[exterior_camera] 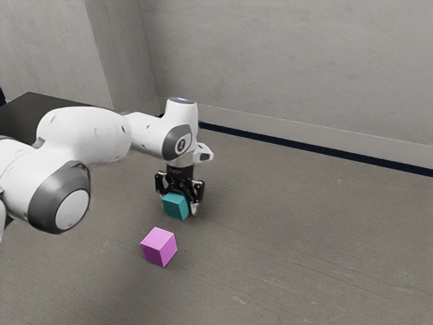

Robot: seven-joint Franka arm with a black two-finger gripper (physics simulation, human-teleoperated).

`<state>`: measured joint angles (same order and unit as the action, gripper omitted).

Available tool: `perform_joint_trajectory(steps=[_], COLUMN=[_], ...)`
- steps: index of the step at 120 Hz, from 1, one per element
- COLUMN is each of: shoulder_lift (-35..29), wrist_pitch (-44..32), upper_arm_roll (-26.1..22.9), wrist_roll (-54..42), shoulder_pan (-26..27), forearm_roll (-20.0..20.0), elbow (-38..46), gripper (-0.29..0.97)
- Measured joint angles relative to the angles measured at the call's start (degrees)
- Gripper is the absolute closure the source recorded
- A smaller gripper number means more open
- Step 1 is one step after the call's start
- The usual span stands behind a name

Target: Pick up the blue block with one arm, and put the blue block on the pink block with one arm

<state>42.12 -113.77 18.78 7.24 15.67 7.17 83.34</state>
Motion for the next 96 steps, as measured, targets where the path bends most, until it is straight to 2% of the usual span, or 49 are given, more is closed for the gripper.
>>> perform_joint_trajectory(steps=[22,37,59,68,85,96], shoulder_lift=[-4.2,-10.1,-18.8,-20.1,-20.6,-22.0], wrist_pitch=[0.2,0.2,0.0,0.0,-0.1,-0.5], upper_arm_roll=[0.8,3.6,10.4,12.5,13.1,15.3], wrist_roll=[0.4,0.7,1.0,1.1,1.2,1.3], shoulder_pan=[1.0,5.4,12.7,15.3,18.4,21.4], forearm_roll=[-0.5,-0.9,-1.1,-1.1,-0.9,-0.8], elbow=[1.9,7.8,18.7,20.5,21.5,25.5], gripper=[0.28,0.29,0.3,0.3,0.3,0.3])
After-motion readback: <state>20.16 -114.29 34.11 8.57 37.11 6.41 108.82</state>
